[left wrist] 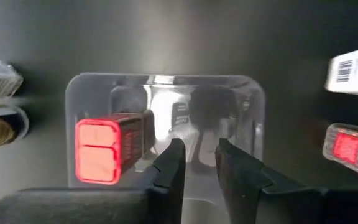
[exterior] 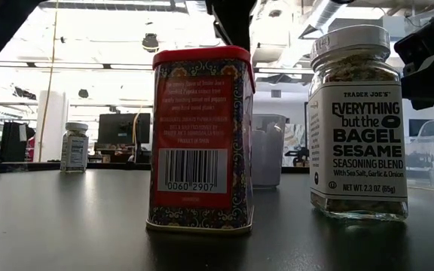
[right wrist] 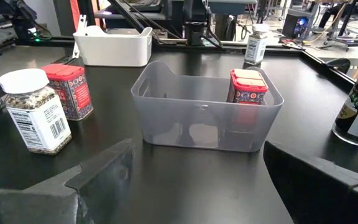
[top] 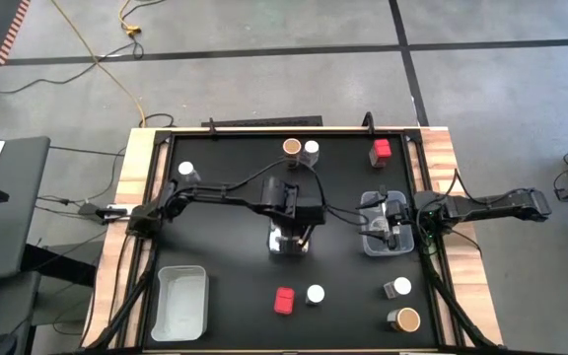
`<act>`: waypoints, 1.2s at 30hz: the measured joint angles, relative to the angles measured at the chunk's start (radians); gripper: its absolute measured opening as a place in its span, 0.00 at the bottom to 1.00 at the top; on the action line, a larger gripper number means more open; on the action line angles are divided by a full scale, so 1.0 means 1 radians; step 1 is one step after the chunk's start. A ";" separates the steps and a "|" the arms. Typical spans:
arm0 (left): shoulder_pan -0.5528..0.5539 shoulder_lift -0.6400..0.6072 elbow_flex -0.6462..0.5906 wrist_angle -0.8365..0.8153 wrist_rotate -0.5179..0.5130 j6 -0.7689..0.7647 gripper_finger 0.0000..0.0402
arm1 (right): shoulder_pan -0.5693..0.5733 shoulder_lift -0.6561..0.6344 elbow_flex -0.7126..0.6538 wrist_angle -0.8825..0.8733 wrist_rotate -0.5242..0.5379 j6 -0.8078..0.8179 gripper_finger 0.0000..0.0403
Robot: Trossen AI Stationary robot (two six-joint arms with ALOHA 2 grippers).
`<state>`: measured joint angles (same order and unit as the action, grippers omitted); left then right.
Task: Sort spices by type
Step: Put the white seasoning bottle into the transparent bin
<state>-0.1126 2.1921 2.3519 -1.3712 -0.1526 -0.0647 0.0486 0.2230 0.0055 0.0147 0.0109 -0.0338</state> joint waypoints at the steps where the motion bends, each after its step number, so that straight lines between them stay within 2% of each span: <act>1: -0.003 0.000 0.000 0.007 0.001 0.000 0.23 | 0.000 0.000 0.000 0.000 0.000 0.000 0.95; 16: -0.010 0.000 0.000 0.108 -0.014 0.059 0.55 | 0.000 0.000 0.000 0.000 0.000 0.000 0.95; 22: -0.005 0.000 0.000 0.102 -0.009 0.045 0.57 | 0.000 0.000 0.000 0.000 0.000 0.000 0.95; 29: -0.004 -0.006 0.000 0.024 0.046 0.151 0.57 | 0.000 0.000 0.000 0.000 0.000 0.000 0.95; 34: -0.004 -0.060 -0.002 0.007 0.071 0.230 0.57 | 0.000 0.000 0.000 0.000 0.000 0.000 0.95; 36: 0.004 -0.104 -0.044 0.031 0.071 0.250 0.57 | 0.000 0.000 0.000 0.000 0.000 0.000 0.95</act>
<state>-0.1085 2.0881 2.3079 -1.3400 -0.0819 0.1855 0.0487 0.2230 0.0055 0.0147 0.0109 -0.0335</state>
